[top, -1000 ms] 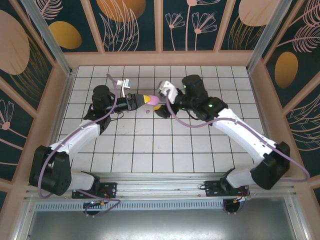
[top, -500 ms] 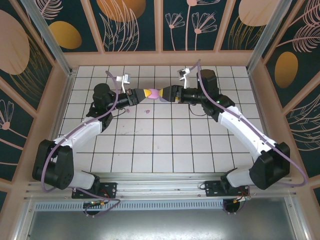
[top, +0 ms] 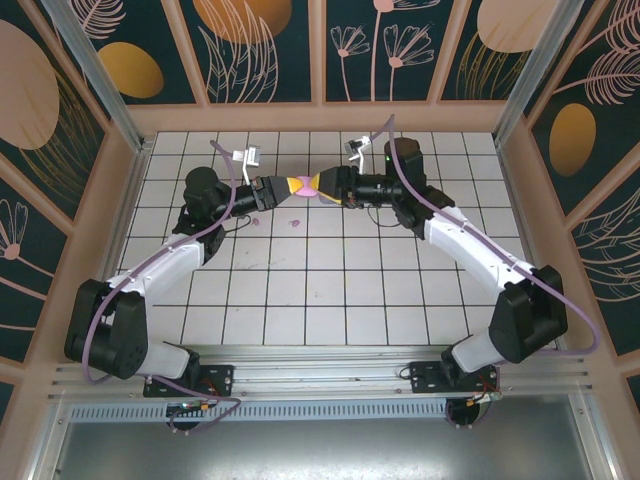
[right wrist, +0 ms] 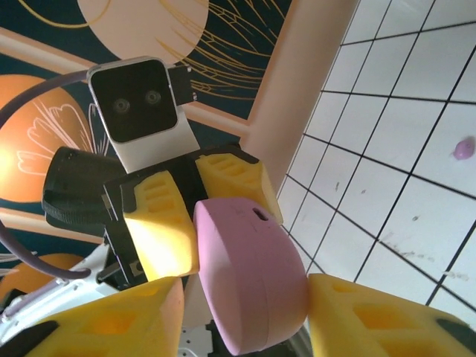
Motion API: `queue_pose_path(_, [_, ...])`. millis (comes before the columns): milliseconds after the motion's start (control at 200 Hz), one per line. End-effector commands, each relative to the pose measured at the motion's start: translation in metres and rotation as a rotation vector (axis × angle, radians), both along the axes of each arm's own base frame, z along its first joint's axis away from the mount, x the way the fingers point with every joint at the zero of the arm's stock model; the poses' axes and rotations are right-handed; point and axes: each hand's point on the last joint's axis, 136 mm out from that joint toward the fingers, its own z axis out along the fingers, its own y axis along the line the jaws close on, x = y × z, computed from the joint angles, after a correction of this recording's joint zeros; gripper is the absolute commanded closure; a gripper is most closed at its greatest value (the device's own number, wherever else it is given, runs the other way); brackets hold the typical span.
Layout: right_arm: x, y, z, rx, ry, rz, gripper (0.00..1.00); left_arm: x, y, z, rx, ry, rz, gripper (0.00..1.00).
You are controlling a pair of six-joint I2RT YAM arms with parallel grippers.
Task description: Insert the wireless bluetooth earbuds into the charging case
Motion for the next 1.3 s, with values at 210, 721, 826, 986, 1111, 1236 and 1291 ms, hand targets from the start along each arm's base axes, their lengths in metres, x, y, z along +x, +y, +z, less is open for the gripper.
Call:
queue_pose_path(210, [-0.007,0.005,0.014,0.070,-0.011,0.069,0.79,-0.004,-0.003,0.013,-0.025,-0.024,-0.031,0.94])
queue_pose_path(721, [-0.008,-0.009,0.026,0.110,0.059,0.137,0.93,-0.012,0.002,0.035,0.057,-0.335,0.007,0.42])
queue_pose_path(826, [-0.008,-0.014,0.027,0.080,0.069,0.150,0.93,-0.012,0.007,0.038,0.153,-0.484,0.054,0.37])
queue_pose_path(986, [-0.009,-0.020,0.027,0.053,0.084,0.176,0.93,-0.037,0.013,0.039,0.239,-0.837,0.055,0.32])
queue_pose_path(1111, [-0.013,-0.020,0.027,0.046,0.093,0.198,0.93,-0.049,0.011,0.030,0.272,-0.983,0.010,0.30])
queue_pose_path(1236, [-0.013,-0.020,0.029,0.042,0.090,0.202,0.93,-0.054,0.005,0.024,0.285,-1.070,-0.043,0.31])
queue_pose_path(1291, [-0.014,-0.020,0.030,0.042,0.088,0.204,0.93,-0.053,0.004,0.023,0.301,-1.110,-0.033,0.31])
